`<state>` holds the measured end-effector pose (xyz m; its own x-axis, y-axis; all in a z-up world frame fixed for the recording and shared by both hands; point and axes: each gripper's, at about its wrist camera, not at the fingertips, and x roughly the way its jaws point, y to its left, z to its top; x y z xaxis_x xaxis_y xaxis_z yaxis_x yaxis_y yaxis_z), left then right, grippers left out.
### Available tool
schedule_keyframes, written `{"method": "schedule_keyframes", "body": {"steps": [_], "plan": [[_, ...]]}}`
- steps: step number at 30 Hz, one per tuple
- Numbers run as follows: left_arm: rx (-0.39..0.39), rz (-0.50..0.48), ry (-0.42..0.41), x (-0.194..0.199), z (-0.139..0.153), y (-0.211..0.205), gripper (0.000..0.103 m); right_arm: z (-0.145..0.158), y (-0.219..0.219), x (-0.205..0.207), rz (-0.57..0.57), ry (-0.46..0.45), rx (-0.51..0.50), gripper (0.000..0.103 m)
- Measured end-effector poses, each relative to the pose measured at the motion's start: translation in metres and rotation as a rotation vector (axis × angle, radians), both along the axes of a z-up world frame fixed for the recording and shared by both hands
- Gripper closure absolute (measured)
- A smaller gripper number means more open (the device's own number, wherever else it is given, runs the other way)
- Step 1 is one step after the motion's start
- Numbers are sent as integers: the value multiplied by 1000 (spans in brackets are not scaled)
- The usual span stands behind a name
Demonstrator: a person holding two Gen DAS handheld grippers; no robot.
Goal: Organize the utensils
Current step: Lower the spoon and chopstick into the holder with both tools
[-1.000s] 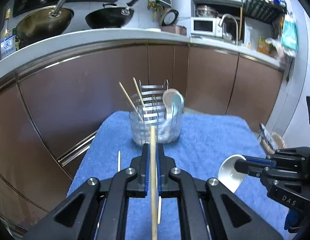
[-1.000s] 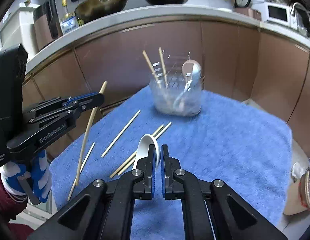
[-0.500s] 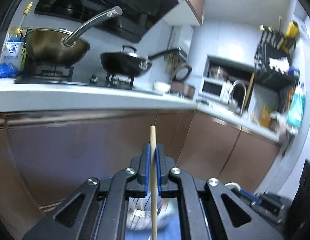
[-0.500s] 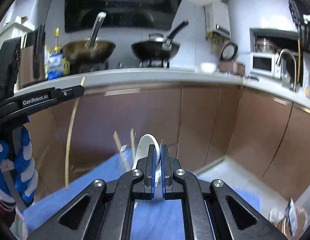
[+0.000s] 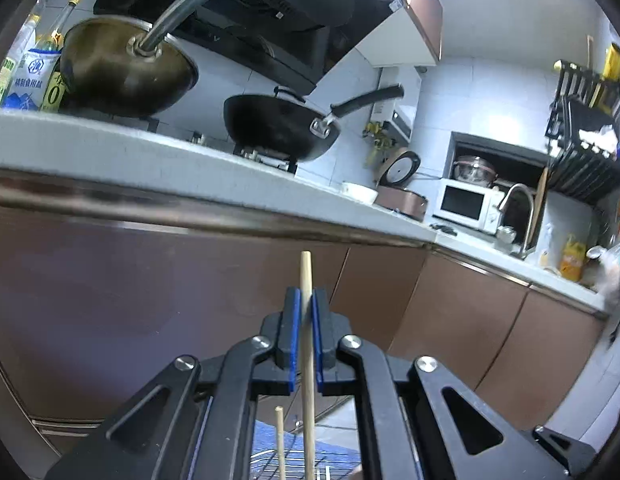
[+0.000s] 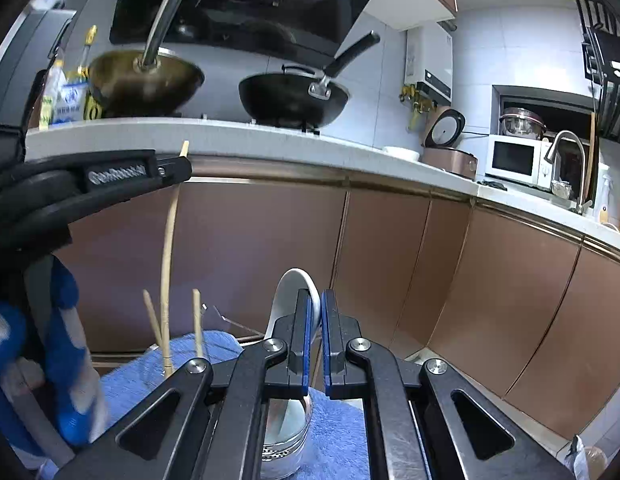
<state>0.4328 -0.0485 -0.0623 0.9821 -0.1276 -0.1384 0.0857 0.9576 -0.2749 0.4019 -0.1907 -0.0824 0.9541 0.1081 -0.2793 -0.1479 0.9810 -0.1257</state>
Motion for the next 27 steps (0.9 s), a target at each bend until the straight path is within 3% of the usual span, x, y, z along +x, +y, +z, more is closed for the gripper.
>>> {"method": "schedule_keyframes", "body": {"steps": [8, 11, 14, 16, 27], "plan": [[29, 37, 29, 5, -41, -5, 96, -31, 0, 1, 3, 4, 5, 96], [38, 36, 39, 1, -44, -6, 96, -31, 1, -6, 15, -8, 15, 87], [52, 30, 50, -3, -44, -7, 89, -29, 1, -10, 23, -16, 18, 77], [58, 24, 63, -8, -44, -6, 83, -27, 1, -13, 24, -19, 22, 77], [140, 8, 182, -57, -39, -5, 74, -10, -4, -51, 30, -27, 48, 75]]}}
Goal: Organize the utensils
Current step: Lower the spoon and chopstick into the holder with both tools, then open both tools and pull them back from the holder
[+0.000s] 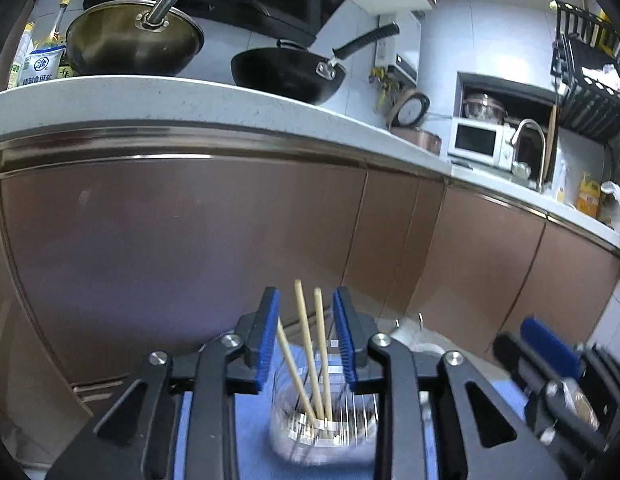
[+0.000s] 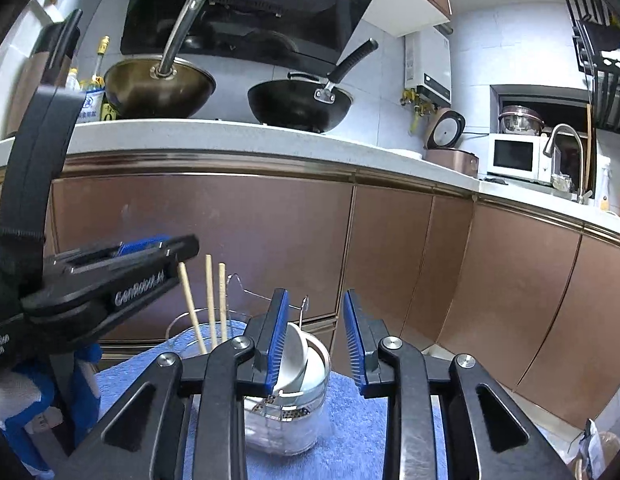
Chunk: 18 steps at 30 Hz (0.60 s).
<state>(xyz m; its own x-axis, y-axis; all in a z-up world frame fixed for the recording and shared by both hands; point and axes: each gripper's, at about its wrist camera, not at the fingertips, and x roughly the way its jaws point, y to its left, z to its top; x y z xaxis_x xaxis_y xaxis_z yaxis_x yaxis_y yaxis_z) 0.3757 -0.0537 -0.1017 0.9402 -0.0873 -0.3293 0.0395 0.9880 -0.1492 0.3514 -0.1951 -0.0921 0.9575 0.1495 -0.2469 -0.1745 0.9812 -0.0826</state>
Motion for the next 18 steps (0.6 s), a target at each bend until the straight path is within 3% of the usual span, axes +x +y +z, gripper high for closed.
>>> {"method": "schedule_keyframes", "body": {"steps": [9, 18], "plan": [[55, -19, 99, -45, -2, 5, 72, 4, -12, -35, 7, 60, 48, 68], [98, -31, 124, -84, 2, 7, 72, -7, -18, -62, 8, 132, 75, 68]]}}
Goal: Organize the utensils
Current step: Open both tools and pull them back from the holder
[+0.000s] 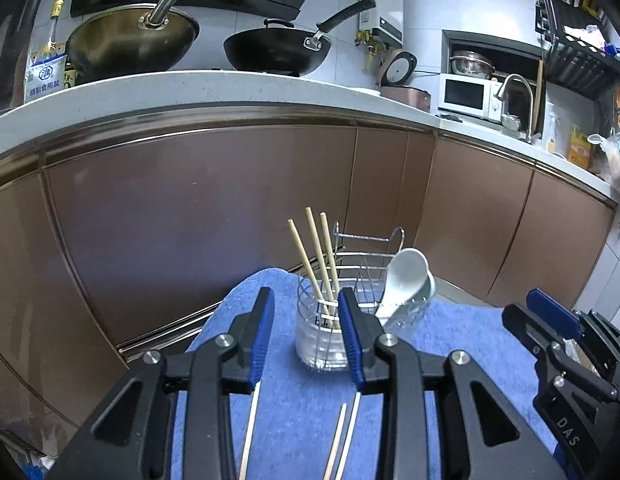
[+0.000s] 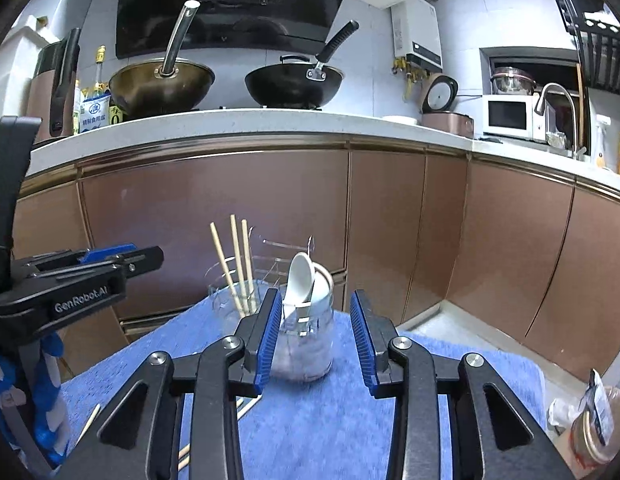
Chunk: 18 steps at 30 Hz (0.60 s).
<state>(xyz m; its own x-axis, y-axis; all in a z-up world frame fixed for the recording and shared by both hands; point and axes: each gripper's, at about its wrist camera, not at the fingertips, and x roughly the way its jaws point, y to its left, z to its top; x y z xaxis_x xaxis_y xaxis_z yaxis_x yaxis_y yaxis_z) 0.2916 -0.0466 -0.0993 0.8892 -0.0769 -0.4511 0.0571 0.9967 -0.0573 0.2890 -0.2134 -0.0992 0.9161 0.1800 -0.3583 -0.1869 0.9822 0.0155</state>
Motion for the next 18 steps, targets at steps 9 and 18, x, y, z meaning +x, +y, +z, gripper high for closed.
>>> {"method": "schedule_keyframes", "body": {"steps": [9, 18], "plan": [[16, 8, 7, -34, 8, 8, 72, -2, 8, -29, 16, 32, 7, 68], [39, 31, -5, -80, 19, 16, 72, 8, 15, -70, 39, 36, 5, 68]]}}
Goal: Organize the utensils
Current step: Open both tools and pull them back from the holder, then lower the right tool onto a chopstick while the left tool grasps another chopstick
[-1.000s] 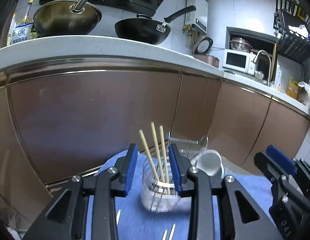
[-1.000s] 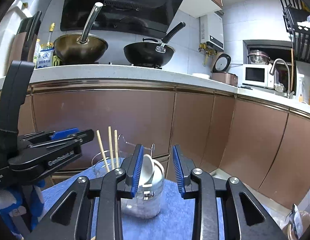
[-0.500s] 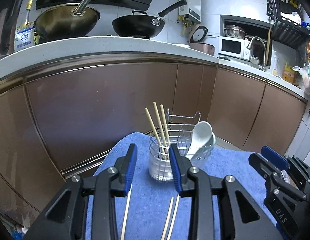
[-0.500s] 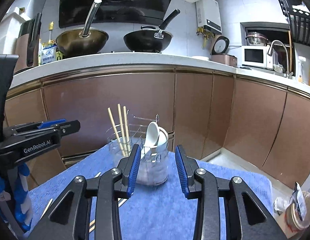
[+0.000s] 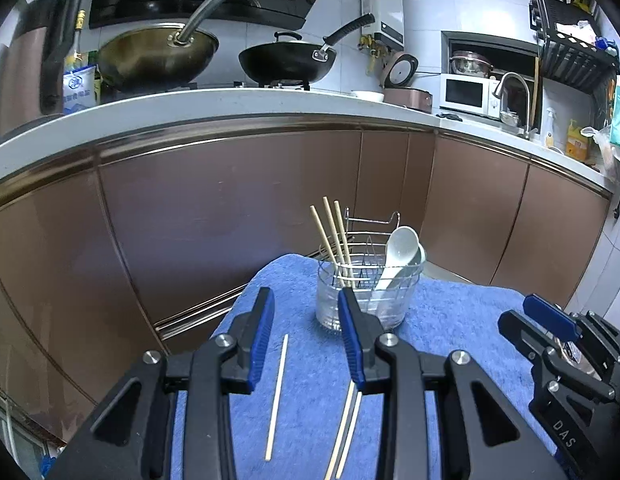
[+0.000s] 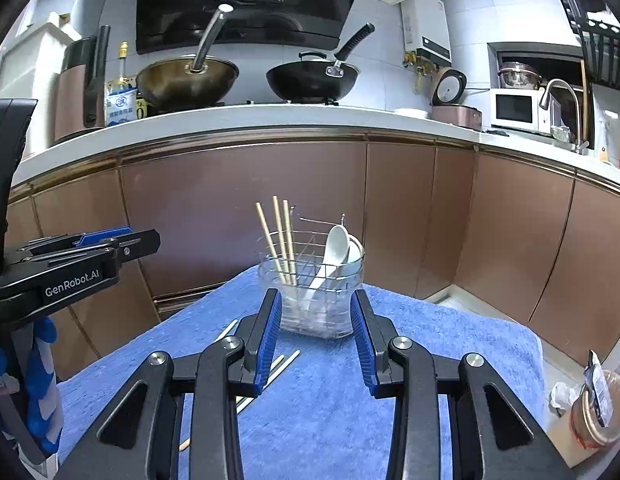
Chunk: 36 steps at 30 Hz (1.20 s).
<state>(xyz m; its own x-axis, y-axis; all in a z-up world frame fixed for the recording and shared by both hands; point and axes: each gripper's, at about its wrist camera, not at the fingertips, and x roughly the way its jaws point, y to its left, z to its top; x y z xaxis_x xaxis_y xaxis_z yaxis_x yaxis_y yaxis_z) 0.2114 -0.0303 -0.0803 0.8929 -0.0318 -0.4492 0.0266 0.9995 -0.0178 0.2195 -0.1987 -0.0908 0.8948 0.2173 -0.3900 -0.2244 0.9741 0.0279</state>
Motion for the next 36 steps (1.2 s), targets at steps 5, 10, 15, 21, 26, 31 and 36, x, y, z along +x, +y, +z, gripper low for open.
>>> {"method": "schedule_keyframes", "body": {"steps": [5, 10, 15, 21, 26, 31, 36], "plan": [[16, 0, -15, -24, 8, 3, 71, 7, 3, -24, 9, -9, -5, 67], [22, 2, -36, -47, 16, 8, 71, 14, 9, -43, 16, -20, -5, 67], [25, 3, -52, -66, 23, 11, 71, 21, 11, -62, 24, -36, -7, 67], [27, 3, -62, -82, 27, 14, 71, 25, 9, -80, 27, -41, -3, 67], [13, -9, -36, -81, 24, 19, 71, 24, 7, -85, 31, -29, 0, 67], [-86, -95, 146, -42, 4, 41, 71, 13, 4, -65, 50, 73, 25, 67], [-175, -228, 404, 21, -41, 54, 71, -22, -2, -16, 91, 291, 97, 66]]}}
